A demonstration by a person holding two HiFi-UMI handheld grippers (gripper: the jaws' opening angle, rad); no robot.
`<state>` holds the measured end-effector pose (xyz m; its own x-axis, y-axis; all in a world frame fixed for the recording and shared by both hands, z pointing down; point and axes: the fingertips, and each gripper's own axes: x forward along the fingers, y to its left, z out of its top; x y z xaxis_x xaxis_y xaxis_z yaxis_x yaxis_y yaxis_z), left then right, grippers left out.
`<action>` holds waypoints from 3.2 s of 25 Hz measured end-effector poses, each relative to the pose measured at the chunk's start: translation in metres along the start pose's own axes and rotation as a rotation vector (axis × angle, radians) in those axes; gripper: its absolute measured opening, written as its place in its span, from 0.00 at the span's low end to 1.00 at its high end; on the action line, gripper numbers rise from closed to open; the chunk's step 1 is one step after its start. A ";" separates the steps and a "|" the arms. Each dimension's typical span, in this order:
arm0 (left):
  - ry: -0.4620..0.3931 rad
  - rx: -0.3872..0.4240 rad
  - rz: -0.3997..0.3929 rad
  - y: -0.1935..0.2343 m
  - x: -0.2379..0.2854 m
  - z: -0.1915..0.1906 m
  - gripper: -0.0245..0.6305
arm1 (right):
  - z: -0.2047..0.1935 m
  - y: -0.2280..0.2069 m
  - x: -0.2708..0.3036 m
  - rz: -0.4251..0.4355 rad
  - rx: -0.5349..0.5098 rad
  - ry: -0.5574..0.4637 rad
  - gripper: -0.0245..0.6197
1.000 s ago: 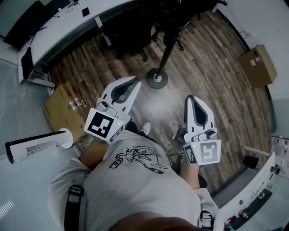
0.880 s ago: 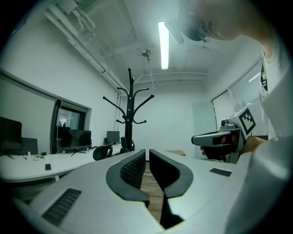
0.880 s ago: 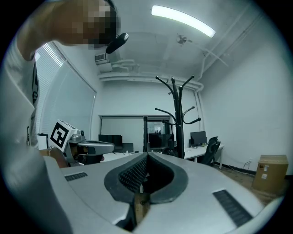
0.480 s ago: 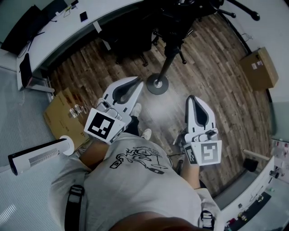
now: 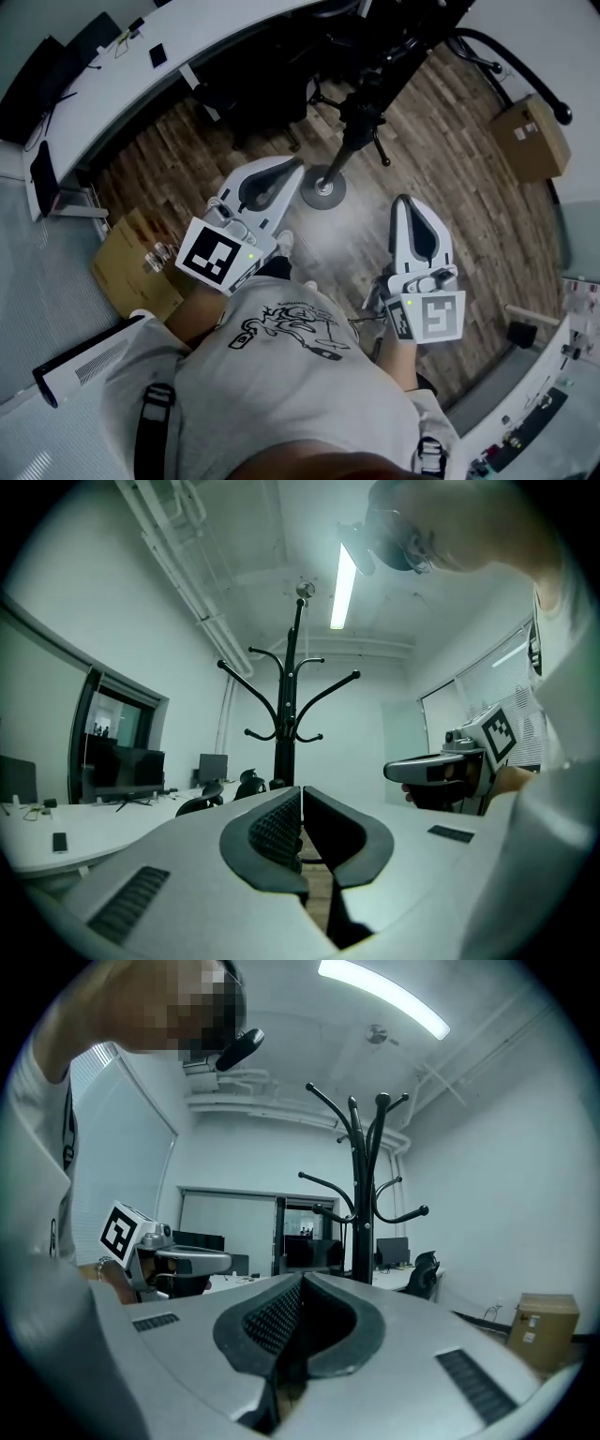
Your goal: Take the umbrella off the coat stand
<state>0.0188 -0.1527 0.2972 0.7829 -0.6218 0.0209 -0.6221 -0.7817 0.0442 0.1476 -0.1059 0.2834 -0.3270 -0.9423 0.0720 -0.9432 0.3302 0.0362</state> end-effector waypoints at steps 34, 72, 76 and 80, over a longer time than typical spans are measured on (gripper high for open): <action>0.001 0.028 -0.524 0.046 0.191 0.033 0.23 | 0.056 -0.073 0.151 -0.115 -0.032 -0.044 0.13; -0.003 0.015 -0.669 0.032 0.208 0.037 0.07 | 0.048 -0.086 0.176 -0.081 0.024 -0.064 0.06; -0.013 0.009 -0.666 0.032 0.201 0.040 0.07 | 0.063 -0.079 0.175 -0.097 -0.025 -0.061 0.06; -0.027 -0.002 -0.659 0.029 0.196 0.047 0.07 | 0.069 -0.076 0.167 -0.094 -0.032 -0.073 0.06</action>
<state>0.1538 -0.2997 0.2558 0.9992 -0.0139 -0.0364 -0.0124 -0.9991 0.0411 0.1611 -0.2927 0.2243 -0.2415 -0.9704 -0.0062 -0.9680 0.2405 0.0713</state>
